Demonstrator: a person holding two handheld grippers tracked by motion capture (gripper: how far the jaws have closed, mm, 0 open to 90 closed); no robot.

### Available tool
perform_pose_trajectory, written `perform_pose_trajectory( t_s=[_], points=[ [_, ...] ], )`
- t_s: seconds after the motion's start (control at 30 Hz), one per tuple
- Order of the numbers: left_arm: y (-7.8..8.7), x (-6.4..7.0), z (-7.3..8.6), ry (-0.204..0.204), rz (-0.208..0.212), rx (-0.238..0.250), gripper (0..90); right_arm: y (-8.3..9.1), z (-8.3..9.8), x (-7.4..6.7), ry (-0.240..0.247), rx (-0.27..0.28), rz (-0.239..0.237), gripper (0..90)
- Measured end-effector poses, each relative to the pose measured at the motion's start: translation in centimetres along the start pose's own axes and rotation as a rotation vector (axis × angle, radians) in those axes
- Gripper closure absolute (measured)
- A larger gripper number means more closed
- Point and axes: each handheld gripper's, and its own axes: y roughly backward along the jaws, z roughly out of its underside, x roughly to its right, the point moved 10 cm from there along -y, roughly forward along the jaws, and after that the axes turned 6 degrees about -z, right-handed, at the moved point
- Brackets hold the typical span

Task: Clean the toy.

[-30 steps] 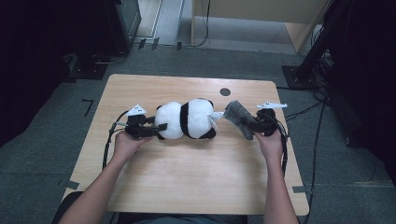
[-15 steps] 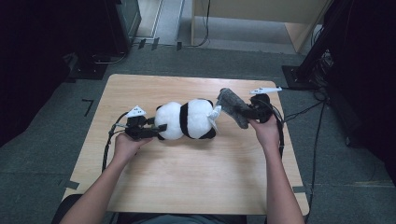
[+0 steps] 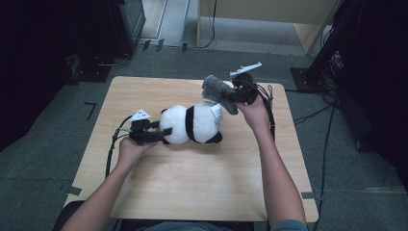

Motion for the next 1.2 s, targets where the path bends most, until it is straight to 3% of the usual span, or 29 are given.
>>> perform_pose_trajectory(
  t_s=[0.47, 0.7, 0.83, 0.9, 1.03, 1.13, 1.2],
  points=[
    [0.1, 0.1, 0.0, -0.002, -0.007, 0.013, 36.9, -5.5, -5.8, -6.8, 0.096, -0.046, -0.090, 68.5],
    [0.1, 0.1, -0.1, -0.005, -0.015, 0.015, 37.3, -9.5, -6.8, -10.9, 0.129, -0.097, -0.150, 68.5],
    [0.1, 0.2, -0.1, 0.000, -0.018, 0.012, 38.0, -11.8, -6.3, -13.0, 0.145, -0.131, -0.190, 68.4],
    [0.0, 0.2, -0.1, 0.003, -0.024, 0.006, 38.2, -13.0, -5.5, -13.2, 0.133, -0.164, -0.192, 68.5],
    [0.0, 0.2, 0.0, -0.004, -0.033, -0.008, 38.6, -14.7, -3.9, -12.0, 0.111, -0.224, -0.164, 68.3],
    [0.0, 0.2, 0.0, -0.001, -0.032, -0.009, 38.8, -14.8, -3.6, -11.1, 0.074, -0.221, -0.170, 68.0],
    [0.0, 0.1, 0.0, 0.001, -0.032, -0.010, 38.8, -14.6, -3.5, -10.3, 0.080, -0.223, -0.146, 67.9]
  ],
)
